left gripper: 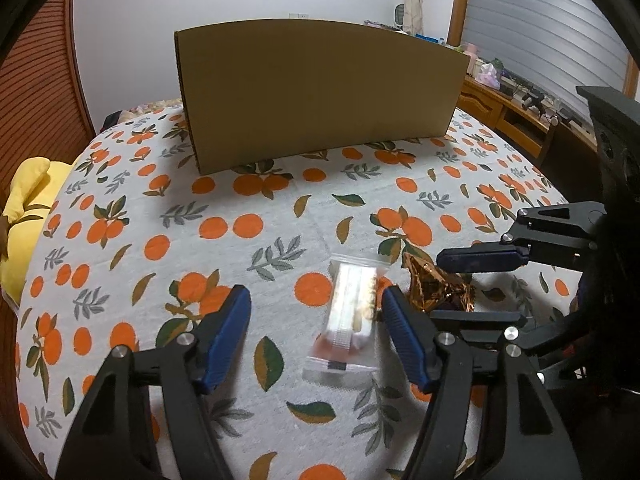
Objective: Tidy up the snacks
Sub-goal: 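Close the right tool on the bronze candy while the left tool grasps the clear packet, then lift both held snacks and carry them over the open box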
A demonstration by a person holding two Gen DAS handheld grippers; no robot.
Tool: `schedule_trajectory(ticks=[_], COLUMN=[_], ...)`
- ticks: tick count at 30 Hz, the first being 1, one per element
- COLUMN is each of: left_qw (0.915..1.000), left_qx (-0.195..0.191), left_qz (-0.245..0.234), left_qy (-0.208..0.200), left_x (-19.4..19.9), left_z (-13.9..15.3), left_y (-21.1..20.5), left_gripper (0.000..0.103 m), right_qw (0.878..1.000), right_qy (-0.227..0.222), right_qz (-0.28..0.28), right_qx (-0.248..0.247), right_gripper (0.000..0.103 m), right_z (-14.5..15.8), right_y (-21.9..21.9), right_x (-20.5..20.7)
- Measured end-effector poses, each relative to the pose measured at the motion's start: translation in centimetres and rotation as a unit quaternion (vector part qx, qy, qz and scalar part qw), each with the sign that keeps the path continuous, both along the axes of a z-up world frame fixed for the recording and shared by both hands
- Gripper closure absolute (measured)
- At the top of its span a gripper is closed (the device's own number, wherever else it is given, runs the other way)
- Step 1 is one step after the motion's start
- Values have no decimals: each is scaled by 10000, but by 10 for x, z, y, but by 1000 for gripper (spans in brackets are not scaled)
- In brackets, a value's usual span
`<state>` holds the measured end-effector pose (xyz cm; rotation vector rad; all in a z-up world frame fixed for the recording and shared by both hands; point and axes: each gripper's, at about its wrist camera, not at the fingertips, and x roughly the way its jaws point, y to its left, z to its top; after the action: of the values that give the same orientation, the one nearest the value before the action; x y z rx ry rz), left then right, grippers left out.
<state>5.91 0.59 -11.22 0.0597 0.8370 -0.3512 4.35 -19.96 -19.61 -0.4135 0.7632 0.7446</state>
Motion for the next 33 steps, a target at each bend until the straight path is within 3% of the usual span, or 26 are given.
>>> schedule_trajectory(ticks=[7, 14, 23, 33], left_qw=[10000, 9999, 9998, 9989], left_qx=[5, -26, -53, 10], left_qz=[5, 82, 157, 142], left_qy=[-81, -121, -141, -452], left_x=[-2, -2, 1, 0], left_z=[0, 1, 5, 31], left_y=[1, 6, 7, 4], left_gripper=[60, 83, 84, 84], right_qw=[10000, 9999, 9992, 9975], right_qy=[-3, 65, 8, -117], right_qz=[10, -47, -272, -517], right_qx=[-2, 88, 282, 465], right_gripper=[82, 83, 83, 83], right_z=[0, 2, 10, 23], right_y=[-2, -8, -30, -51], right_x=[1, 5, 10, 15])
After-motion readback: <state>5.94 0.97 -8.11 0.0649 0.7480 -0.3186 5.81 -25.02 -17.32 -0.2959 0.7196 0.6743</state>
